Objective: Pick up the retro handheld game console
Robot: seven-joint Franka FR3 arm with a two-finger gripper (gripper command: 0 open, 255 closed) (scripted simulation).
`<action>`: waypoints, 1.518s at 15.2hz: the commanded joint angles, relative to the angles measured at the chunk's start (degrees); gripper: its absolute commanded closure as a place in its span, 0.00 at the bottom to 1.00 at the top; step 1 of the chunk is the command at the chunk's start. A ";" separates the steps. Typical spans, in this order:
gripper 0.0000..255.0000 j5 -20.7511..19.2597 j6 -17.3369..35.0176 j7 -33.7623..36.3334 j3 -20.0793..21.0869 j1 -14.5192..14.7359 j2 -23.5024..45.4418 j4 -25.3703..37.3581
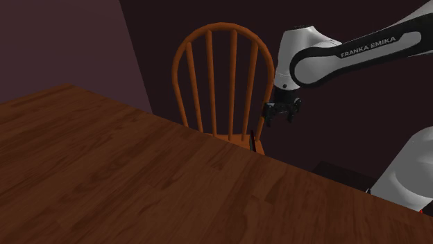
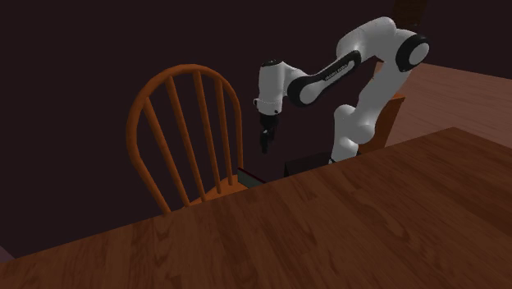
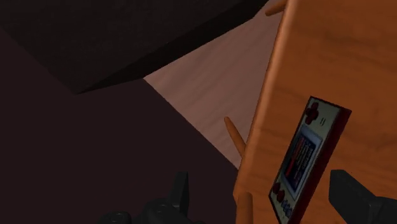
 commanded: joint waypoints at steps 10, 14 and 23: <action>0.00 -5.30 16.10 27.69 7.79 -3.66 25.19 8.18; 0.00 -6.57 19.29 28.61 7.72 -3.58 27.59 7.22; 1.00 -7.97 22.21 29.58 7.60 -3.56 29.99 6.52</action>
